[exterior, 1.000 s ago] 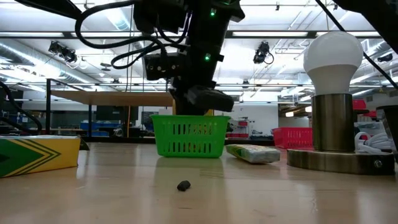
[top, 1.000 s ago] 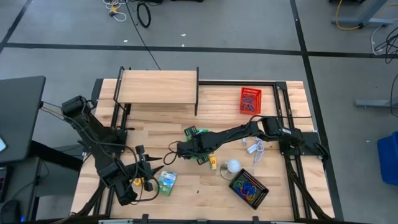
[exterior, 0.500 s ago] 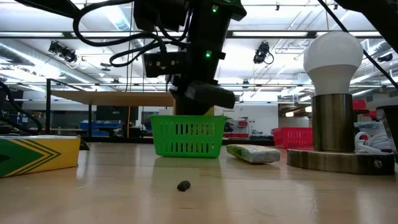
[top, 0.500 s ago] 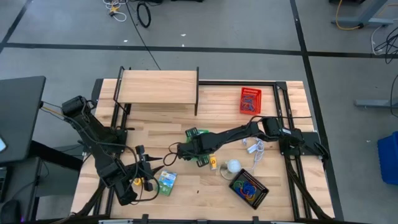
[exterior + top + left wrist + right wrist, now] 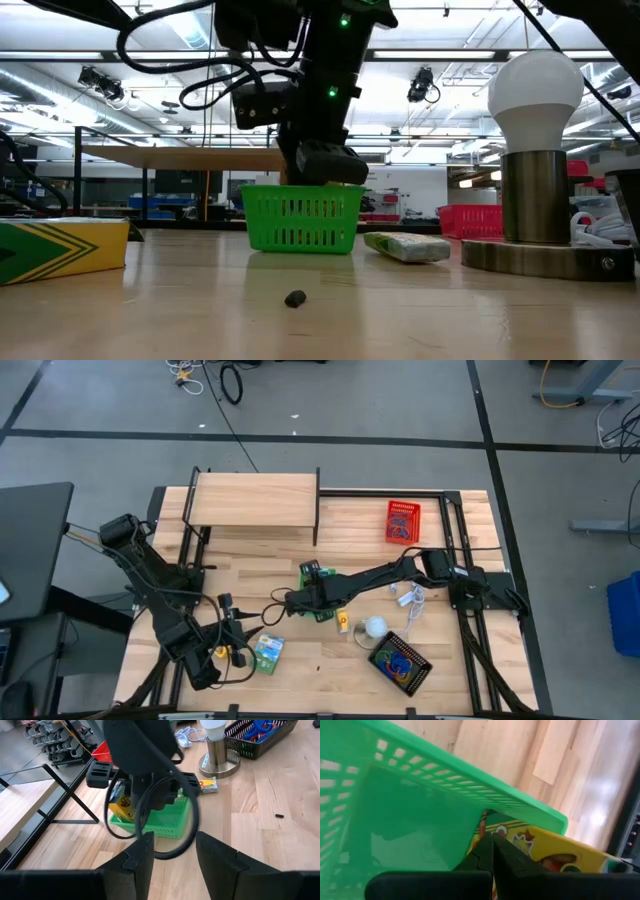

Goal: Pick & Place Office Desk Supplies
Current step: Put the yellow crayon box into the green basket

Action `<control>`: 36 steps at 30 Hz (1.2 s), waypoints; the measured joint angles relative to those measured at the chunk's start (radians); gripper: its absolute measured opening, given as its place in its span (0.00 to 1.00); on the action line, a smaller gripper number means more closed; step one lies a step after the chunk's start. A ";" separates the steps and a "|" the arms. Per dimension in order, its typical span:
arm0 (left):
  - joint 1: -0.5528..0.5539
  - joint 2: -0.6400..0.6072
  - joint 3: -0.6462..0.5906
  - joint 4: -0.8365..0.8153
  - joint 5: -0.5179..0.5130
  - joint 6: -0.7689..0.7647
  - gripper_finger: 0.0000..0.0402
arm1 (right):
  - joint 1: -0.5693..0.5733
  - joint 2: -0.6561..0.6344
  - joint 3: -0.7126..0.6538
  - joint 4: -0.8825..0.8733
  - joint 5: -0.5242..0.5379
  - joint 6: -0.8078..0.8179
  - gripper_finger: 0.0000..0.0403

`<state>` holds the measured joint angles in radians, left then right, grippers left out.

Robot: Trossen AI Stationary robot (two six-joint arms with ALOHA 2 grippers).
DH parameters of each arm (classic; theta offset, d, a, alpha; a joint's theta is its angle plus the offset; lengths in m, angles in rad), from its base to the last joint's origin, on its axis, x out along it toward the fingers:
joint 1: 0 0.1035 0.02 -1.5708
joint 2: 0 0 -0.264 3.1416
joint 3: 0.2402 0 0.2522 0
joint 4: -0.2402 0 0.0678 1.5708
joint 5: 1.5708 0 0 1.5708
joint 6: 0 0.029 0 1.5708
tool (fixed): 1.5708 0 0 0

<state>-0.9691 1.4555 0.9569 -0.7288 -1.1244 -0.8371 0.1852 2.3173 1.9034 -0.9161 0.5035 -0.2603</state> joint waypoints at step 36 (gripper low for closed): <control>0.099 0.071 0.000 0.358 0.723 -0.191 0.62 | 0.330 -0.116 0.049 -0.203 -0.124 0.243 0.50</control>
<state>-0.8700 1.5261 0.9573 -0.3712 -0.4013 -1.0279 0.5151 2.2017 1.9528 -1.1189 0.3798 -0.0176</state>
